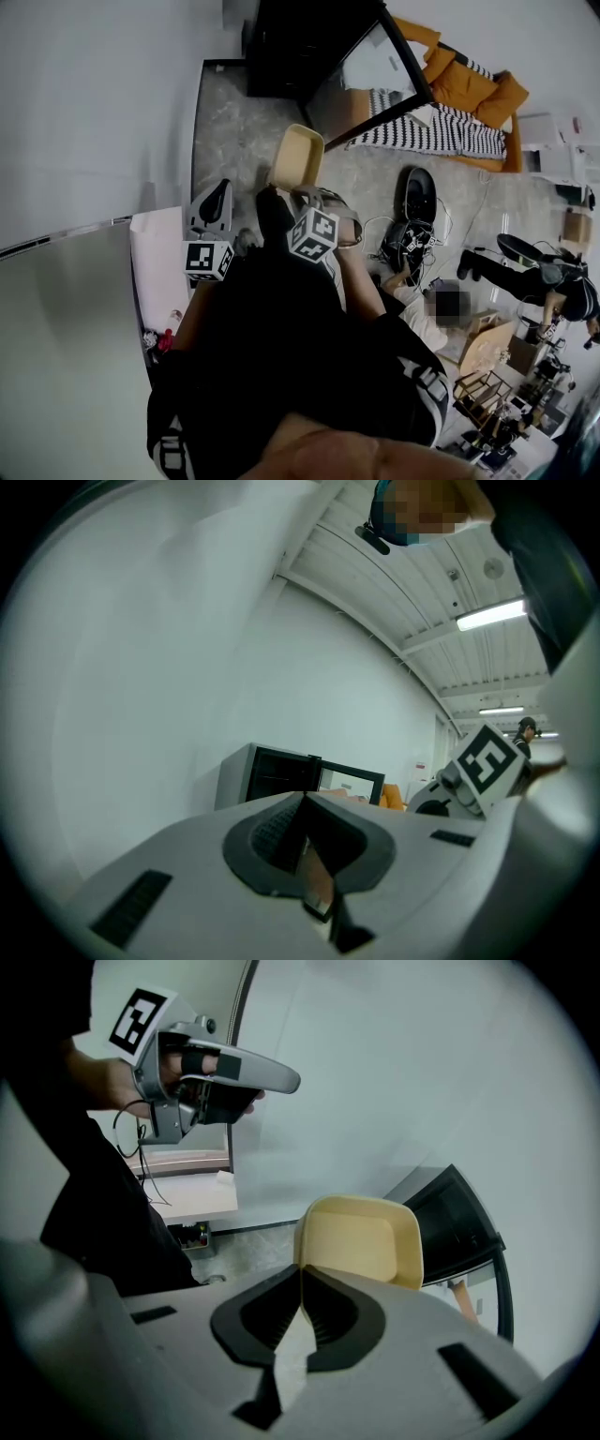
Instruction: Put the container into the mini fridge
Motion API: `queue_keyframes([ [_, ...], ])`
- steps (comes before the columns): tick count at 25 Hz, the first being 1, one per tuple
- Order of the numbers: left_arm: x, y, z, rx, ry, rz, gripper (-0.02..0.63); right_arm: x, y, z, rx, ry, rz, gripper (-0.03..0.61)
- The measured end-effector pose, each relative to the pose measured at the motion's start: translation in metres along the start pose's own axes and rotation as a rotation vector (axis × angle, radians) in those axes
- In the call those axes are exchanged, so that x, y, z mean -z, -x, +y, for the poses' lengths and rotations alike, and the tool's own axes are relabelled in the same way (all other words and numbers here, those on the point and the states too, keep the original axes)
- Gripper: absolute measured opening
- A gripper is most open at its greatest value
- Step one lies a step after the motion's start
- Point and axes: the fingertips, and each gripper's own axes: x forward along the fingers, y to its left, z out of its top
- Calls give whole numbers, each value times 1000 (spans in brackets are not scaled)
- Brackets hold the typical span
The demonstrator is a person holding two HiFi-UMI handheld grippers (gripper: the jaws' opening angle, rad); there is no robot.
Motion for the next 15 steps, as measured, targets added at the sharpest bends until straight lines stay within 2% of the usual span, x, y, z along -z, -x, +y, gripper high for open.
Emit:
queue_keyframes([
  [6,-5,-56,15,19,0,2,5,-7,-23,-52,-6,-8,-7,9],
  [9,-20,-93,17,33,5,8,5,-9,-34,-86,-8,-12,-8,9],
  [15,-24,-161,29,12,20,12,5,-6,-57,-149,-27,-17,-16,9],
])
